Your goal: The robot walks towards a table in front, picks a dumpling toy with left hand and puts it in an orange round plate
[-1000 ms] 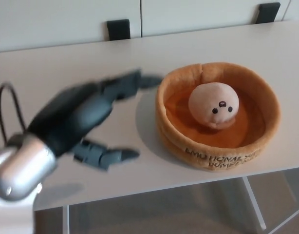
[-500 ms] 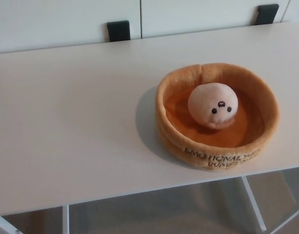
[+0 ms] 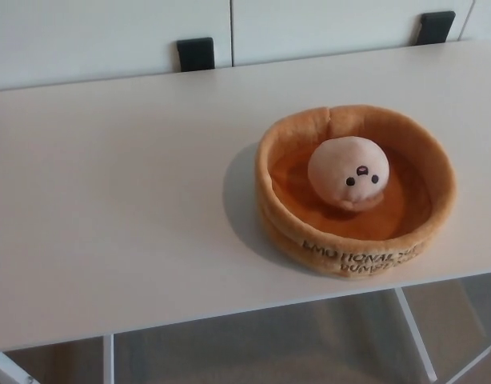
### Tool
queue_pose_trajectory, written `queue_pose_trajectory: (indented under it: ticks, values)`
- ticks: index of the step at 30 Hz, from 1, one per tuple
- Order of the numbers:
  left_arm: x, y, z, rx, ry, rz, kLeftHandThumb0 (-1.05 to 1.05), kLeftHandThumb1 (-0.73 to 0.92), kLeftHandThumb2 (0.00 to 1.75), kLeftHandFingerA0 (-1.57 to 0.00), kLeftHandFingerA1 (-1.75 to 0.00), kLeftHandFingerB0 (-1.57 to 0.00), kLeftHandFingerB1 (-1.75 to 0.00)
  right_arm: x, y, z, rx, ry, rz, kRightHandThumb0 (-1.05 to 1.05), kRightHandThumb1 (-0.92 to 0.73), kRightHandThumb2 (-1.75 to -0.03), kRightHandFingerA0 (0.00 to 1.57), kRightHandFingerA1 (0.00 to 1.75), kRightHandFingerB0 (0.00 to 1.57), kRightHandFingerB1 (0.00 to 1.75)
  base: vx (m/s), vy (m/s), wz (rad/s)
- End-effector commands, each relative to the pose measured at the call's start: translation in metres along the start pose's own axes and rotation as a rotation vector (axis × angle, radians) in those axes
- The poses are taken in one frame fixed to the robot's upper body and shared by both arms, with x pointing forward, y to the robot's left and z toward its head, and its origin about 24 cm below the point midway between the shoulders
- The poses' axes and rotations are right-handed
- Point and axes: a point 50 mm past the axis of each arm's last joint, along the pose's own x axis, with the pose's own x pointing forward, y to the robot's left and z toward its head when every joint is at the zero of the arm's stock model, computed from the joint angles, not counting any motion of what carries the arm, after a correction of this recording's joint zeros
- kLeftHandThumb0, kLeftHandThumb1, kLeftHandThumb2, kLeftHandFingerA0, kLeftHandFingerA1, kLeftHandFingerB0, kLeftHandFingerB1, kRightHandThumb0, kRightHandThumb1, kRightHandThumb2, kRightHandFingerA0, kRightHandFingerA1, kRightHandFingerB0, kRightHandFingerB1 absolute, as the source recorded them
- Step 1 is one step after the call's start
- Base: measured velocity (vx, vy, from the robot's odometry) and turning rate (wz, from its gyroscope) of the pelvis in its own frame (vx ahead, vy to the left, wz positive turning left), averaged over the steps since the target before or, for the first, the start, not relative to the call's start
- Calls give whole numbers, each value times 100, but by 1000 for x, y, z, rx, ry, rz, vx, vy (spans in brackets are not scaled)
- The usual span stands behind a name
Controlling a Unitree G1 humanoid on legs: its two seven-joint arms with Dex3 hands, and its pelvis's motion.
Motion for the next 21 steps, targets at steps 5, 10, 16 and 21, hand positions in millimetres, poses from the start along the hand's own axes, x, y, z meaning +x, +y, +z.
queue_pose_trajectory:
  ticks: [5, 10, 16, 21]
  values:
    - [66, 40, 1, -388, -34, 302, -30, 49, 55, -59, -57, -37, -32, -3, -5, -7, -73, 12, -16, -20, -51, -55, 76, 46, 31, 31, 0, 0, 0]
    - [76, 69, 15, -528, -25, 429, -19, 49, 55, -79, -90, -38, -33, -2, -4, -6, -94, 19, 7, -24, -50, -57, 72, 47, 31, 33, 0, 0, 0]
    - [83, 72, 20, -753, -1, 545, -18, 53, 56, -82, -90, -39, -34, -3, -2, -9, -119, 34, 32, -18, -50, -55, 69, 45, 30, 31, 0, 0, 0]
    - [86, 55, 21, -776, -3, 556, -22, 53, 56, -77, -94, -40, -35, -3, -5, -10, -140, 45, 36, -18, -49, -55, 69, 45, 29, 31, 0, 0, 0]
